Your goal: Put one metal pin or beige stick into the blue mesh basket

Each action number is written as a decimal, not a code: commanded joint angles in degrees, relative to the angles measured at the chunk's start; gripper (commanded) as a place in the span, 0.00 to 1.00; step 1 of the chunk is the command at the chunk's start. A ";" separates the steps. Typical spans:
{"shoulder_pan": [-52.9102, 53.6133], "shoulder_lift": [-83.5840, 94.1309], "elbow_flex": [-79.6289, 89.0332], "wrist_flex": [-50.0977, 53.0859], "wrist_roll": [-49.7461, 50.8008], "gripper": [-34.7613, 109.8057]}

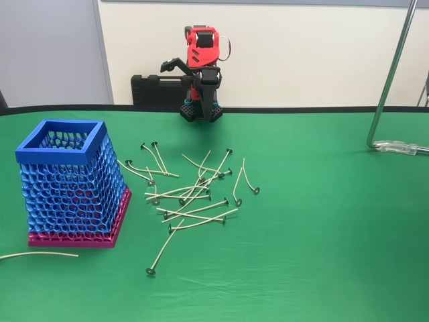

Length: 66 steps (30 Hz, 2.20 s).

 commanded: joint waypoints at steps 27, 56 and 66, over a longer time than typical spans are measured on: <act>-5.71 -44.38 -41.92 18.63 36.65 0.24; -5.89 -64.78 -49.66 12.57 65.65 0.24; -7.29 -66.01 -50.89 11.07 64.60 0.30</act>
